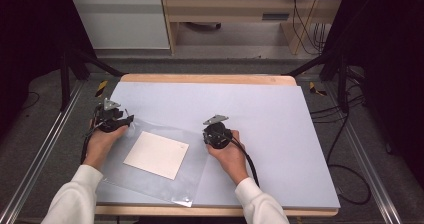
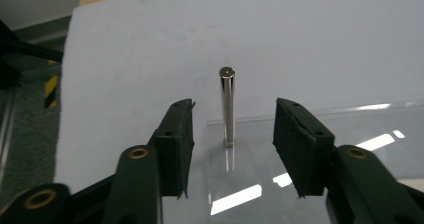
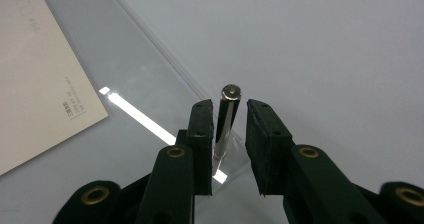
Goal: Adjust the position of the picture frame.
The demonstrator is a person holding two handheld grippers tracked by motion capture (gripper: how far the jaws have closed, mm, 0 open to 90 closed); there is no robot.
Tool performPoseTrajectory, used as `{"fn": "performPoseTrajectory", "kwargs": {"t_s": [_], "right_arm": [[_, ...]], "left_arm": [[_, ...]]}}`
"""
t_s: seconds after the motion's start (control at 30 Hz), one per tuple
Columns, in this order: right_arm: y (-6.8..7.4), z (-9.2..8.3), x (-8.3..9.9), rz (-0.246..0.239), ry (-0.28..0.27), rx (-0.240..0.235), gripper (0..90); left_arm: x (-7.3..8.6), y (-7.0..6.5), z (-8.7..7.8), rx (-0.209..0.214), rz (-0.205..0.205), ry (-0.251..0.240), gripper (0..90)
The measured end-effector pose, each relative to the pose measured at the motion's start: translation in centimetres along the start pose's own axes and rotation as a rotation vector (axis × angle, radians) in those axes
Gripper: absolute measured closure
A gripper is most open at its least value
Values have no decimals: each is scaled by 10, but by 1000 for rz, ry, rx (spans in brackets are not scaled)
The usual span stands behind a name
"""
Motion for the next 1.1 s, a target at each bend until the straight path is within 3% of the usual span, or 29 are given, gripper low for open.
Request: {"fn": "performPoseTrajectory", "kwargs": {"t_s": [0.23, 0.37, 0.53, 0.97, 1.1], "right_arm": [[-2, -1, 2, 22, 0, -13, 752], [-1, 0, 3, 30, 3, -24, 769], [-1, 4, 3, 31, 10, -25, 781], [3, 10, 2, 19, 7, -24, 853], [1, 8, 1, 51, 8, -65, 853]], "left_arm": [[2, 4, 13, -1, -11, 20, 669], [1, 6, 15, -20, 6, 18, 751], [0, 4, 17, -10, 14, 26, 827], [-1, 4, 16, 15, -20, 33, 844], [-3, 5, 10, 23, -5, 43, 848]]}}
Point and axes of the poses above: each handheld gripper's, and its own axes: z roughly forward along the jaws, x roughly out of its underside, y roughly to its left, the point moved 7 cm from there along z, roughly forward along the jaws, and after that the axes turned 8 degrees about y, right-handed, at the moved point
